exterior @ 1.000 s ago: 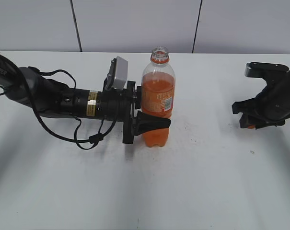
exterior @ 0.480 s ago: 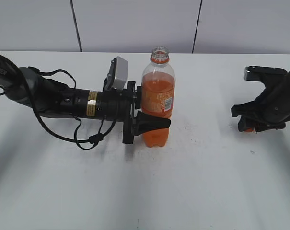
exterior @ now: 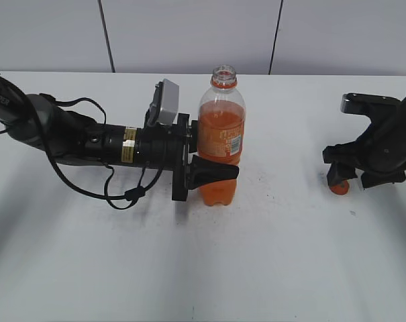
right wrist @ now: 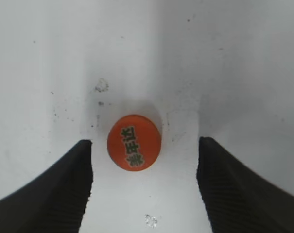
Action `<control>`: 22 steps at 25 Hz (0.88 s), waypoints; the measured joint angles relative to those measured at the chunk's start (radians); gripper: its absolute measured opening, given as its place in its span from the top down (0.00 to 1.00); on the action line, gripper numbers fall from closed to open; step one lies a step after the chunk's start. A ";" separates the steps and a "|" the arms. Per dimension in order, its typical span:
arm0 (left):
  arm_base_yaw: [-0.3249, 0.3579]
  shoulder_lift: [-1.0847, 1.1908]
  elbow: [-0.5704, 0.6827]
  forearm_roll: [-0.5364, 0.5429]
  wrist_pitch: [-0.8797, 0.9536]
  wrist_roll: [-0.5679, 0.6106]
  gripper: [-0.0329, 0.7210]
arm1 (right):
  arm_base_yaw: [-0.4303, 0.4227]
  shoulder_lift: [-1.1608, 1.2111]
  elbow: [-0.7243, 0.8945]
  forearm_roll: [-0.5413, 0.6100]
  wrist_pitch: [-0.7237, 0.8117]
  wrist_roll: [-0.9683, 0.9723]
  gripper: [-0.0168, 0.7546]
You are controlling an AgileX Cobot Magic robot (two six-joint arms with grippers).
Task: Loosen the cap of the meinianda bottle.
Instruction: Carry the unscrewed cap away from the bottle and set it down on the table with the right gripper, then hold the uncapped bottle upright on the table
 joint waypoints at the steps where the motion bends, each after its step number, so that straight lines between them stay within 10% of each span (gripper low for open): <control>1: 0.000 0.000 0.000 -0.003 0.001 0.000 0.42 | 0.000 0.000 -0.011 0.008 0.014 0.000 0.33; 10: 0.000 0.000 0.000 -0.029 0.007 0.000 0.19 | 0.000 0.000 -0.276 0.054 0.366 0.000 0.32; 22: 0.001 -0.110 0.001 -0.021 0.008 0.000 0.18 | 0.000 0.001 -0.554 0.058 0.602 0.000 0.32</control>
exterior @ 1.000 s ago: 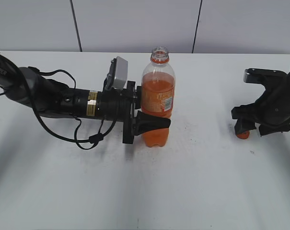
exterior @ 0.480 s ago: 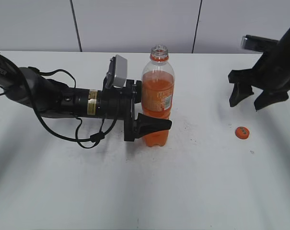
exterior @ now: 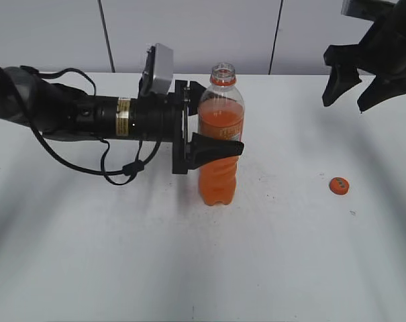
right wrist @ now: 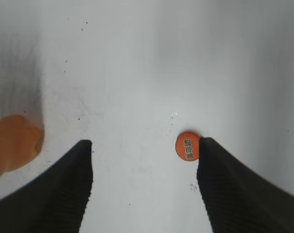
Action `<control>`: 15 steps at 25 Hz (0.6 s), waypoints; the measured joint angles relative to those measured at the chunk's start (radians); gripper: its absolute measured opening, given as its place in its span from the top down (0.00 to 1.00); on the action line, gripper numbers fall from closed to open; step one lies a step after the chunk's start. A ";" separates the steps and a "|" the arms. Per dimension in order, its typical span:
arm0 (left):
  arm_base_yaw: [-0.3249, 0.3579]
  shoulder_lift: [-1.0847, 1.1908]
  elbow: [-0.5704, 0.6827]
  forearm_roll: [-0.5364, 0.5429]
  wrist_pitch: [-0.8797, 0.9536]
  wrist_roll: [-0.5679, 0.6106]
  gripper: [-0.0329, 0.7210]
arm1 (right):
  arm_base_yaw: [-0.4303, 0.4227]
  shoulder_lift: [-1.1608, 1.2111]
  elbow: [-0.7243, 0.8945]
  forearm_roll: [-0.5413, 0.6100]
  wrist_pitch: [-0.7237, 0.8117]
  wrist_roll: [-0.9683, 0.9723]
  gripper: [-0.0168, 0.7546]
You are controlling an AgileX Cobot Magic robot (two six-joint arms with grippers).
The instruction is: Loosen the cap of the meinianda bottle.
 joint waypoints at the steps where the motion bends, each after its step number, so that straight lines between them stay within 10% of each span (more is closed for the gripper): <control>1: 0.000 -0.014 0.000 0.001 0.000 0.000 0.18 | 0.000 0.000 -0.011 0.003 0.017 0.000 0.32; 15: 0.002 -0.212 0.001 0.016 0.000 0.001 0.18 | 0.001 0.000 -0.067 0.054 0.123 0.000 0.32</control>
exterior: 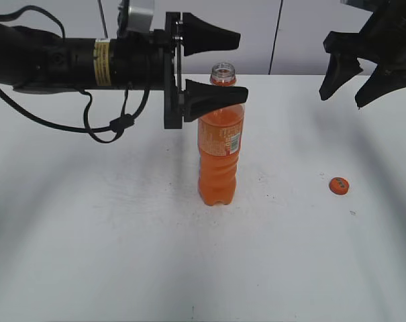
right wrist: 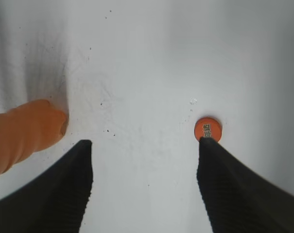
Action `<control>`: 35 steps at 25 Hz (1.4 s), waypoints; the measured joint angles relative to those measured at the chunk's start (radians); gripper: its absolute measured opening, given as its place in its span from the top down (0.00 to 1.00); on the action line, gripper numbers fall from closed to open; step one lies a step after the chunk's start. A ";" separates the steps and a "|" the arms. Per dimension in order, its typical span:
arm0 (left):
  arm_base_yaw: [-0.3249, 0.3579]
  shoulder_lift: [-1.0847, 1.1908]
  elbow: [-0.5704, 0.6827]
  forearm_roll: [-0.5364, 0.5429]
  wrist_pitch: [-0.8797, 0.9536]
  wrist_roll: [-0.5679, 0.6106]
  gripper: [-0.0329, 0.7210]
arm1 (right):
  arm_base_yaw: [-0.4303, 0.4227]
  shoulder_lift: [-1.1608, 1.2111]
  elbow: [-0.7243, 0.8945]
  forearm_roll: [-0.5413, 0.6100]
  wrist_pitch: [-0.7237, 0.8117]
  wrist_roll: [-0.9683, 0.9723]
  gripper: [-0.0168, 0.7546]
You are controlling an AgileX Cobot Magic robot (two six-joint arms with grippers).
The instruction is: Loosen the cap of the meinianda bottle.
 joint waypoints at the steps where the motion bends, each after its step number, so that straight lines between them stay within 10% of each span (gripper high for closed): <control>1: 0.000 -0.019 0.000 0.002 0.000 -0.001 0.18 | 0.000 0.000 0.000 0.001 0.007 0.000 0.32; 14: 0.001 -0.286 0.000 0.086 0.068 -0.333 0.18 | 0.000 -0.197 0.000 0.008 0.048 0.000 0.37; 24: 0.004 -0.487 0.002 0.436 0.566 -0.857 0.18 | 0.000 -0.377 0.000 0.011 0.051 0.000 0.38; 35: 0.191 -0.489 0.029 0.462 0.687 -1.052 0.18 | 0.000 -0.512 0.001 0.025 0.054 0.000 0.38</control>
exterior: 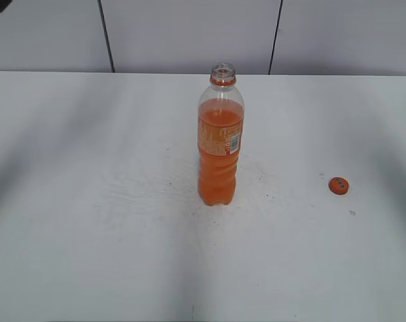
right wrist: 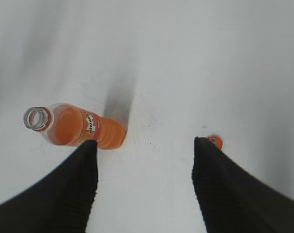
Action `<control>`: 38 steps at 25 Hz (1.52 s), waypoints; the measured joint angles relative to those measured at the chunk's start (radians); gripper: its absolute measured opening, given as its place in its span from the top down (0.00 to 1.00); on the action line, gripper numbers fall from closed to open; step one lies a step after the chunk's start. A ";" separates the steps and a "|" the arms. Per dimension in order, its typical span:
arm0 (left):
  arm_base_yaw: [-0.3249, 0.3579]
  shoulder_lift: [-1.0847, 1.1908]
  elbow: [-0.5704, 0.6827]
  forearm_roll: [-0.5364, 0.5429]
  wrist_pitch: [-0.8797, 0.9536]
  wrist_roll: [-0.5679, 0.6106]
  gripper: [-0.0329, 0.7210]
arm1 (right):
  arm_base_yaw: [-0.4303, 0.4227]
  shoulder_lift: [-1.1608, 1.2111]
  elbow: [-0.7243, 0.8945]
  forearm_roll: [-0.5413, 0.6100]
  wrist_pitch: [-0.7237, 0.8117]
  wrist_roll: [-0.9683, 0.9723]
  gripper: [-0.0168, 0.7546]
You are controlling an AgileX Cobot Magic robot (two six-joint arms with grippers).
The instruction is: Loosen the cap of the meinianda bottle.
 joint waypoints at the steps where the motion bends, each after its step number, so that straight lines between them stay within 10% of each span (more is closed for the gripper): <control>1: 0.022 0.000 0.010 0.000 0.019 -0.002 0.18 | 0.000 -0.009 0.000 0.005 0.000 0.000 0.38; 14: 0.184 0.000 0.087 0.000 -0.125 -0.003 0.18 | 0.000 -0.149 0.074 0.027 0.000 -0.023 0.38; 38: 0.187 -0.001 0.087 0.000 -0.182 -0.003 0.18 | 0.000 -1.175 0.996 -0.188 -0.174 -0.031 0.38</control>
